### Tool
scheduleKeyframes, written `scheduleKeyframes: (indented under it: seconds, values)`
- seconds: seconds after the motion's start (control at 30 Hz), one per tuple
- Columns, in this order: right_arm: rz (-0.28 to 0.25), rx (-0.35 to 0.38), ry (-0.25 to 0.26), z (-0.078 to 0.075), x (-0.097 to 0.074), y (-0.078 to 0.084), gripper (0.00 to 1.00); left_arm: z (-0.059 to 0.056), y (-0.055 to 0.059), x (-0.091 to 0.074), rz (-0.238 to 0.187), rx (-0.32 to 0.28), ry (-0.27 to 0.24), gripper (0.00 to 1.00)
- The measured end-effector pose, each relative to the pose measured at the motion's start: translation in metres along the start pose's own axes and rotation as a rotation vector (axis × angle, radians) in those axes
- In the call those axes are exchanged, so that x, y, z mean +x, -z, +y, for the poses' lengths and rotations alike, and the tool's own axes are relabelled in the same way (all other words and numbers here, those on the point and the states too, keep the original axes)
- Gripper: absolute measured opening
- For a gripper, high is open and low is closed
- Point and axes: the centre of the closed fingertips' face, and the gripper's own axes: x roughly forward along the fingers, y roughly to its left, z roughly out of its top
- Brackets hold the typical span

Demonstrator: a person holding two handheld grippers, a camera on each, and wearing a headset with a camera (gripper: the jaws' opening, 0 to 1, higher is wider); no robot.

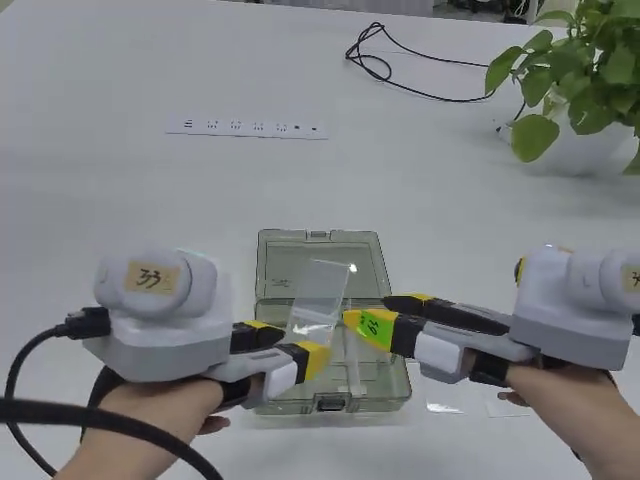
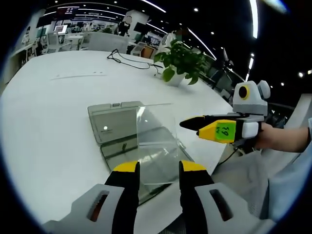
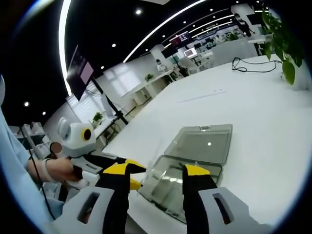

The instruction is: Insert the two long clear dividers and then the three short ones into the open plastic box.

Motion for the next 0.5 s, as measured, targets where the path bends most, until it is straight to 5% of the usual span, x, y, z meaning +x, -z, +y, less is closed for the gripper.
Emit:
scheduleKeyframes:
  seconds: [0.5]
  values:
    - [0.01,0.153,0.056,-0.001,0.009,0.006,0.11,-0.013,-0.003,0.007,-0.045,0.019,-0.01,0.3]
